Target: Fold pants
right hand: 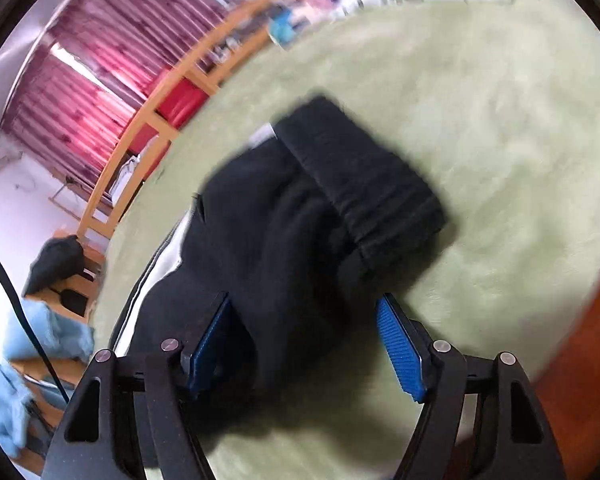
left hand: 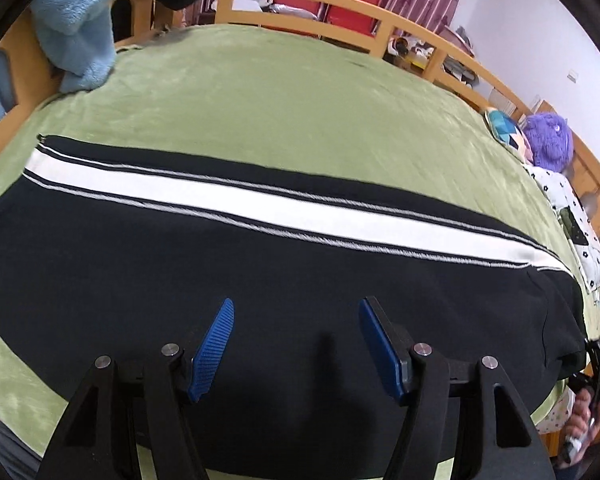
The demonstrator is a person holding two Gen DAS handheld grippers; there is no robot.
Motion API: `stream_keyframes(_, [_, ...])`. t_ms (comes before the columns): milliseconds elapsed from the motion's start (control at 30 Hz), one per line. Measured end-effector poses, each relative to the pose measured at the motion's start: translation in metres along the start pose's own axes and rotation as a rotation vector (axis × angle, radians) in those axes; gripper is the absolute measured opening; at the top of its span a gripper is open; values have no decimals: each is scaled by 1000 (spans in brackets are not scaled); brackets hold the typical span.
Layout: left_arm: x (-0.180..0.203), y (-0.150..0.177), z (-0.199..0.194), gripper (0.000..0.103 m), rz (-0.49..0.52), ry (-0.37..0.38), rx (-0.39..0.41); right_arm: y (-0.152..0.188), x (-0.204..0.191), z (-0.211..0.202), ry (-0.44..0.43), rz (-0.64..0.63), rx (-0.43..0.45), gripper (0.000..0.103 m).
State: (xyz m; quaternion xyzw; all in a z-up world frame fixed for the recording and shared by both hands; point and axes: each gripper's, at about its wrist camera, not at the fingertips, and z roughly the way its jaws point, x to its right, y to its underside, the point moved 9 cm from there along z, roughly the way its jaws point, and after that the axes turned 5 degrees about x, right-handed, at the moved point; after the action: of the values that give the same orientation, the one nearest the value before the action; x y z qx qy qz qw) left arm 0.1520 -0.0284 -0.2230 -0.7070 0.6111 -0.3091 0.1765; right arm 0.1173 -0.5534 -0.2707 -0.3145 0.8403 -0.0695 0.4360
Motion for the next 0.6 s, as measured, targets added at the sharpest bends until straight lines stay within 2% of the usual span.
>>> stream_keyframes(33, [1, 2, 1, 63, 6, 1, -4, -4, 1, 4, -34, 45, 4, 47])
stream_keyframes(67, [4, 4, 3, 63, 16, -4, -2, -8, -1, 6, -54, 57, 2, 39])
stream_keyframes(100, [4, 6, 7, 63, 43, -27, -1, -15, -5, 4, -58, 45, 16, 26])
stream_keyframes(133, [0, 9, 14, 63, 60, -72, -20, -24, -13, -1, -69, 10, 41, 17])
stream_keyframes(200, [-7, 20, 23, 61, 43, -93, -87, -39, -37, -13, -82, -91, 78, 14])
stream_keyframes(267, [-5, 22, 21, 61, -14, -38, -98, -63, -76, -36, -124, -233, 131, 11])
stream_keyframes(367, [-7, 22, 16, 61, -43, -23, -83, -81, -98, -47, -128, -321, 170, 12])
stream_keyframes(467, [-7, 26, 20, 61, -33, -47, -94, -74, -61, -12, -10, -301, 99, 15])
stream_keyframes(533, [-4, 25, 19, 61, -19, -50, -100, -51, -13, 27, 139, -275, -39, 25])
stream_keyframes(567, [-4, 22, 17, 61, -12, -46, -96, -42, 1, 31, 149, -271, -72, 32])
stream_keyframes(600, [-3, 18, 13, 62, -1, -46, -83, -41, 5, 24, 99, -243, -45, 32])
